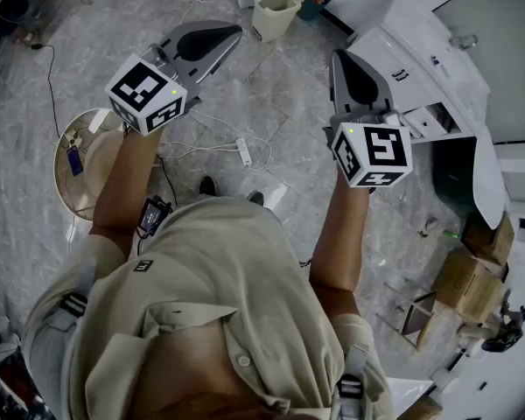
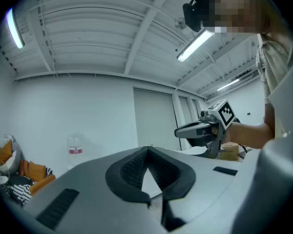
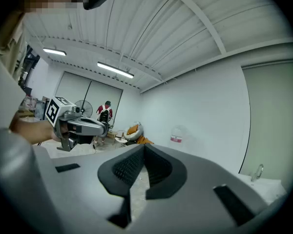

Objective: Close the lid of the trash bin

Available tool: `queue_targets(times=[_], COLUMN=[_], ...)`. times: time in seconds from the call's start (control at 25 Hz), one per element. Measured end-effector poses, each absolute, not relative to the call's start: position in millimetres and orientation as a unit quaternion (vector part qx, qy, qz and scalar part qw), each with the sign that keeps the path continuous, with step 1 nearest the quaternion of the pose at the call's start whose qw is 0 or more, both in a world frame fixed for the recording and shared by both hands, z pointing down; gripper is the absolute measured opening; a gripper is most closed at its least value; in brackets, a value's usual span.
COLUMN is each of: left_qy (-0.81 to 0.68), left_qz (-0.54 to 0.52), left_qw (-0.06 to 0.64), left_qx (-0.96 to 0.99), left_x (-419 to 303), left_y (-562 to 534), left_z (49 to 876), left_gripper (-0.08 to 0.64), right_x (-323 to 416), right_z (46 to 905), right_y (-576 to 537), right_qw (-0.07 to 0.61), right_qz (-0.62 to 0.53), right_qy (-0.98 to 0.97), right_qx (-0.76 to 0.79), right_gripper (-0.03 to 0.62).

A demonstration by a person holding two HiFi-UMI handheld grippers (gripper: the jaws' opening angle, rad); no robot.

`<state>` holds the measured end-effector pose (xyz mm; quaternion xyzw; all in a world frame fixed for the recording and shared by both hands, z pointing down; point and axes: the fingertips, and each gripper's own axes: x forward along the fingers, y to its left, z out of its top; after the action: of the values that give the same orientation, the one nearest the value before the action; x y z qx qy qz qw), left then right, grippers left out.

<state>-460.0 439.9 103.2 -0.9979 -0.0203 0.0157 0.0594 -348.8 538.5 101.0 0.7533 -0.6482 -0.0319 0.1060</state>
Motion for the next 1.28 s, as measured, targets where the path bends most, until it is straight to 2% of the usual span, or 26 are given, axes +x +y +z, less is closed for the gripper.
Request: queue_targets(times=[0.88, 1.08, 1.28], left_qy=[-0.057, -0.063, -0.052], left_qz=[0.018, 0.010, 0.001], left_qw=[0.043, 0.042, 0.038], left_qx=[-0.997, -0.997, -0.998], left_x=[-463, -445, -417], left_y=[397, 394, 381], left_z=[123, 127, 135], left_gripper=[0.014, 0.014, 0.014], right_x=[-365, -347, -316], right_z=[117, 117, 126], right_y=[502, 499, 486], right_qw=[0.108, 0.074, 0.070], right_qz=[-0.018, -0.013, -0.006], right_qy=[-0.625, -0.627, -0.636], right_qx=[0.773, 0.775, 0.769], right_gripper=[0.023, 0.025, 0.025])
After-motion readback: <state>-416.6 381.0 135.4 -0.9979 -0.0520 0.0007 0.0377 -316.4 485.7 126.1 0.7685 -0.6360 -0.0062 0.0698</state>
